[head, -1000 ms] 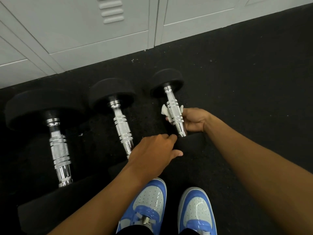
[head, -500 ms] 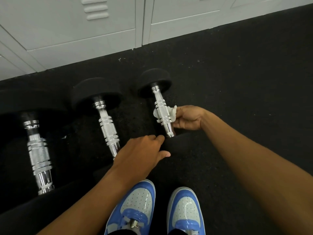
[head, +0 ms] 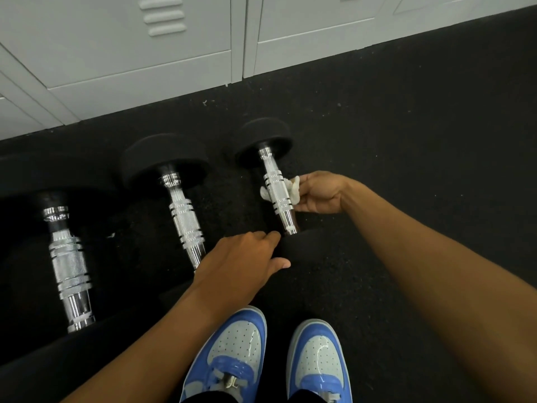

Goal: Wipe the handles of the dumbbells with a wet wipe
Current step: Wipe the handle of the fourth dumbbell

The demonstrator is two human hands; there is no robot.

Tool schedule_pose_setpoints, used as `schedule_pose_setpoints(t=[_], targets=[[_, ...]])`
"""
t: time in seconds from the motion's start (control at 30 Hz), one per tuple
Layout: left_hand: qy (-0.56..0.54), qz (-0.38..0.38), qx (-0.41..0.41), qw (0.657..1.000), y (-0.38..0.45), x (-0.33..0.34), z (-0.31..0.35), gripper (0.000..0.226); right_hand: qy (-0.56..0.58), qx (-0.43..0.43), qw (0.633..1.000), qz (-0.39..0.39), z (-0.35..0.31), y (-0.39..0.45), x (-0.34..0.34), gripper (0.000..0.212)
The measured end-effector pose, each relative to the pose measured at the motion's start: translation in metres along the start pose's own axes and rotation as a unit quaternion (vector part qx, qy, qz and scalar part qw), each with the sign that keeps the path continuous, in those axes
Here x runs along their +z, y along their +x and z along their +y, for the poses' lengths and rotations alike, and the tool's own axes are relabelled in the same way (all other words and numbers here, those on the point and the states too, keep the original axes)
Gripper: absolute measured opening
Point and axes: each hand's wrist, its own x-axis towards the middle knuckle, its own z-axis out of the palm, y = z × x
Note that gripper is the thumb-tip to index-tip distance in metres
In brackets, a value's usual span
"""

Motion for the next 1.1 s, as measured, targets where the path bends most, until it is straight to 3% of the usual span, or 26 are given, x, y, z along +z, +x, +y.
schedule_pose_setpoints(t=[0.3,0.43,0.63,0.8,0.9,1.1], targets=[[0.000,0.007,0.002,1.000,-0.001,0.001,-0.001,0.049,-0.031,0.012,0.999,0.006,-0.001,0.004,-0.005,0.035],[0.005,-0.003,0.003,1.000,0.000,0.000,0.000,0.049,0.049,-0.041,0.997,0.039,-0.004,0.019,0.015,0.032],[0.006,0.006,0.009,1.000,-0.002,0.000,-0.002,0.049,-0.026,0.026,0.999,-0.005,0.009,0.001,-0.005,0.032],[0.007,0.001,0.007,1.000,0.001,0.002,-0.001,0.049,0.008,-0.021,1.000,0.012,-0.002,0.007,0.012,0.038],[0.008,-0.001,0.006,1.000,0.000,0.002,-0.001,0.050,-0.004,-0.005,1.000,-0.001,0.003,0.003,0.014,0.031],[0.011,0.006,0.005,1.000,-0.001,0.001,-0.001,0.050,-0.007,-0.005,1.000,-0.013,-0.007,-0.002,0.008,0.042]])
